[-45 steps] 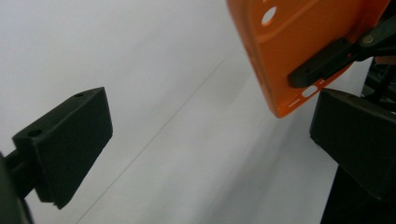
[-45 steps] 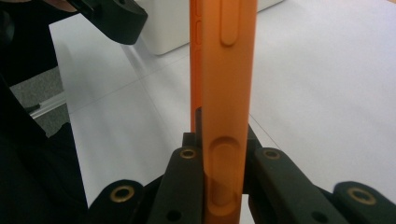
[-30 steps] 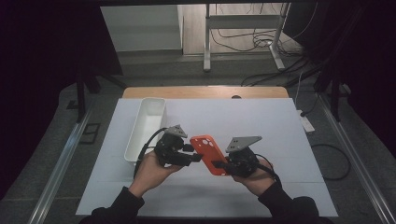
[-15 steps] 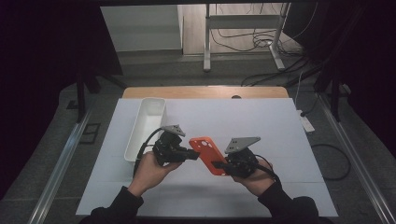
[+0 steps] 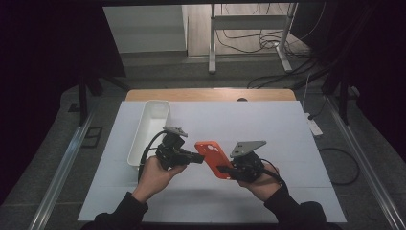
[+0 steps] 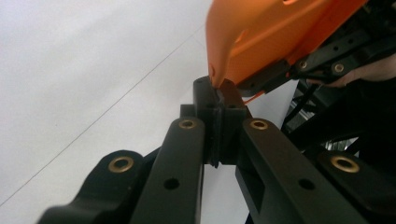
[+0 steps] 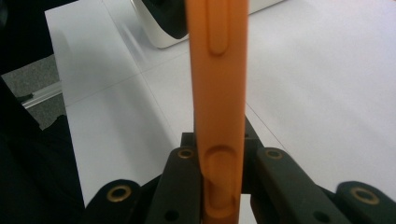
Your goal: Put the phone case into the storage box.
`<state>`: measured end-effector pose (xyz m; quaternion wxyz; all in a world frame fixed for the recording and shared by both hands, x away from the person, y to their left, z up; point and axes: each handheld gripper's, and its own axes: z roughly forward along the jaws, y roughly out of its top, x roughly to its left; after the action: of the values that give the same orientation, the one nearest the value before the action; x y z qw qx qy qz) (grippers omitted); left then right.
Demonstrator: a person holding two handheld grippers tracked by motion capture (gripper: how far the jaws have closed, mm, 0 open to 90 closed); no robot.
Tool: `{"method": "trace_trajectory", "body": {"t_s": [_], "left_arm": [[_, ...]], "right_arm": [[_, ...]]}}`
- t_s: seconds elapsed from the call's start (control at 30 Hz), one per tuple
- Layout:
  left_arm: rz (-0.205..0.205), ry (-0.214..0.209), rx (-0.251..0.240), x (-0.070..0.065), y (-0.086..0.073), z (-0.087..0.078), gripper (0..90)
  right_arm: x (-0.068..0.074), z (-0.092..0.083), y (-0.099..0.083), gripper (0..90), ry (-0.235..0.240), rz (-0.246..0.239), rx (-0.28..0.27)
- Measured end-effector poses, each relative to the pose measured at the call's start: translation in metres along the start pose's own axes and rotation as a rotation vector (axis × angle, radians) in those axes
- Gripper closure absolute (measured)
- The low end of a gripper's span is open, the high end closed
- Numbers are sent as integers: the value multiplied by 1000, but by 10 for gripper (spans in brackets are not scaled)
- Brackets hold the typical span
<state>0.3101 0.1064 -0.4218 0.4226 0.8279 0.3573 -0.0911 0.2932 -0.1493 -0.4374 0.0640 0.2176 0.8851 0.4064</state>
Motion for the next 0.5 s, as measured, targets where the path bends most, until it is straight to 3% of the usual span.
{"method": "trace_trajectory", "body": {"t_s": [0.23, 0.4, 0.5], "left_arm": [[-15, 1, -8, -2, 0, 2, 893], [-21, 13, -1, -4, 1, 5, 892], [-25, 25, 1, -2, 0, 5, 892]], "right_arm": [[2, 4, 0, 748, -4, -5, 1], [4, 6, 1, 617, -15, -27, -5], [5, 8, 0, 495, -24, -33, -2]]}}
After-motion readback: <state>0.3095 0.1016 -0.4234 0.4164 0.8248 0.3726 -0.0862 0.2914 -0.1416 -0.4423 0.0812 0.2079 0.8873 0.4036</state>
